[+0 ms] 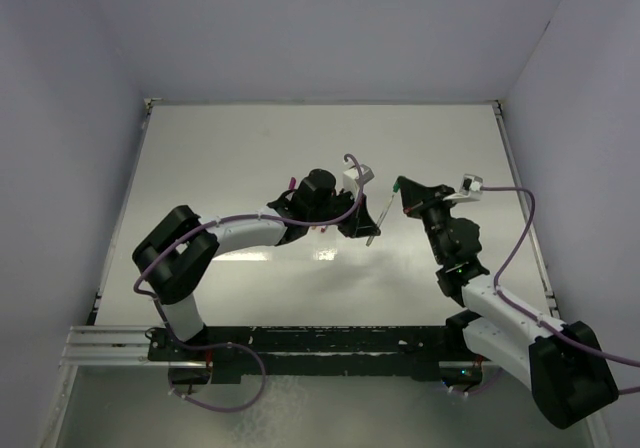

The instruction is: Insert the pens into the pen caps

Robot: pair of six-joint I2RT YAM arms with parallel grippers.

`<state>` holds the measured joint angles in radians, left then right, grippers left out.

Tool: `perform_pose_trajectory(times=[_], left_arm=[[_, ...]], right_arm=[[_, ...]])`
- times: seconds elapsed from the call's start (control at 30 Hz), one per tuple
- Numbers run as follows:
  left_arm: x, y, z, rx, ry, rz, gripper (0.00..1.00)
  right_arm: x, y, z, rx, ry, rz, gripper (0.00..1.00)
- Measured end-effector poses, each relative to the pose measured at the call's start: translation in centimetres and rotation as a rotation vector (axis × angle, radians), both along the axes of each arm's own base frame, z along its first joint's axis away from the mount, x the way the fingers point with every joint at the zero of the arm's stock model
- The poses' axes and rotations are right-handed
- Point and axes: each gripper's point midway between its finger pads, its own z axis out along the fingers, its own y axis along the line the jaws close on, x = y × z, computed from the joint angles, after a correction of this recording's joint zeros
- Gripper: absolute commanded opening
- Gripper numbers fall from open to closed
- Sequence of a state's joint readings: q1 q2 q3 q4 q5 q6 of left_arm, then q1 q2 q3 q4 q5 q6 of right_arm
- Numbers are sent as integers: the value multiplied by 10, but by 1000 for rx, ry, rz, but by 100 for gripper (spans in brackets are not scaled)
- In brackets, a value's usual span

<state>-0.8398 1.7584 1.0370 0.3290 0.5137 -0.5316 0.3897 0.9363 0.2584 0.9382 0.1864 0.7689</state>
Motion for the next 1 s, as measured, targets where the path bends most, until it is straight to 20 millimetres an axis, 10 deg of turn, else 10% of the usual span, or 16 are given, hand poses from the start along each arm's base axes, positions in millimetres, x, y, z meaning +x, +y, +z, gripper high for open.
perform_pose_trajectory(times=[1.0], left_arm=[[1,0,0,-1,-3,3,0]], right_arm=[[-3,3,-5,-5,3,21,0]])
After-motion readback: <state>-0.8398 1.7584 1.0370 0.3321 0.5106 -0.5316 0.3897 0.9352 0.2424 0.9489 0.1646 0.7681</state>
